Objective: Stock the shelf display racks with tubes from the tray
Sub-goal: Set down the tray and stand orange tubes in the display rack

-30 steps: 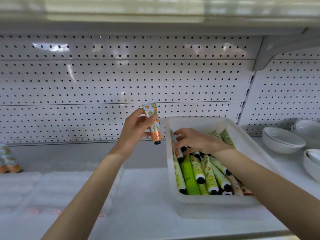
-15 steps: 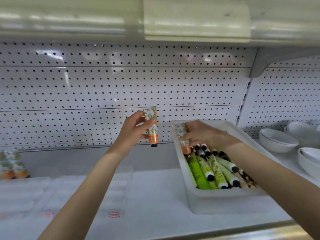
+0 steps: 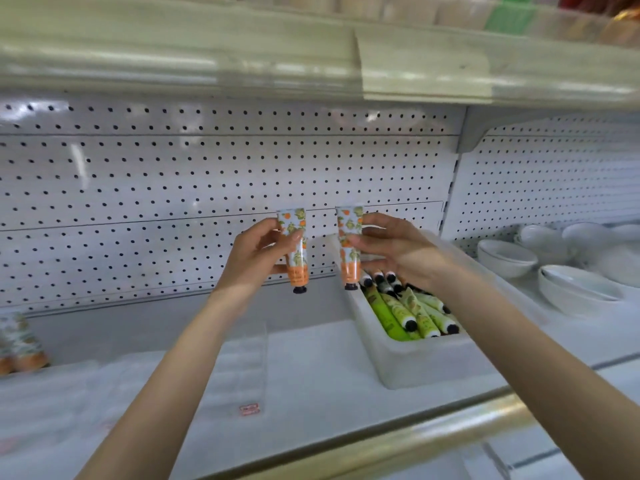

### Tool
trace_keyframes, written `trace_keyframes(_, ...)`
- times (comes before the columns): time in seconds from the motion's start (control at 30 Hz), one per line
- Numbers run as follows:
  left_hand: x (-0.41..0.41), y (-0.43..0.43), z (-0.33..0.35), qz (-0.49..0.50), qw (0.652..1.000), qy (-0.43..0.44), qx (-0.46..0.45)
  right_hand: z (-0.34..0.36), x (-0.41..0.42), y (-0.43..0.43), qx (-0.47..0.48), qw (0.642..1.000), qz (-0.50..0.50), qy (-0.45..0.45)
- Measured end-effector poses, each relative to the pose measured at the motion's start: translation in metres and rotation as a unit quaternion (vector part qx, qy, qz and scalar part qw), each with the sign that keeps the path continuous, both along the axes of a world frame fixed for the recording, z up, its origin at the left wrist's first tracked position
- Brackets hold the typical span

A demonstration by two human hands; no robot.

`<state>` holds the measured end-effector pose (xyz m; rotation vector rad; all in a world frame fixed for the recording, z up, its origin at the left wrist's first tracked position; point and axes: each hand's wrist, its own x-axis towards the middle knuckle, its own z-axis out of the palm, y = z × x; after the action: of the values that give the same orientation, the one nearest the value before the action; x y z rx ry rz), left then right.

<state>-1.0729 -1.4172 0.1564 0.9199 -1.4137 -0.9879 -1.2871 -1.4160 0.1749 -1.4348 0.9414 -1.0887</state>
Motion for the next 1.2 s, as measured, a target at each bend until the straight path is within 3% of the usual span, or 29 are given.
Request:
trace_keyframes(0.43,0.007,0.101,-0.014,0.076,0.997,0.007,0.007,-0.017,0.014,0.077,-0.05,0.998,-0.004,0.041)
trace_keyframes(0.63,0.013,0.141,-0.02,0.108,0.994,0.018,0.023,-0.029,0.022,0.103,-0.038,0.999,0.008,-0.001)
trace_keyframes(0.97,0.048,0.154,-0.017,0.15,0.988,0.036,0.007,-0.021,0.059,0.109,-0.065,0.997,0.029,0.028)
trace_keyframes(1.2,0.118,0.152,-0.017,0.134,0.991,-0.007,0.017,-0.024,0.127,0.096,-0.05,0.997,0.047,0.028)
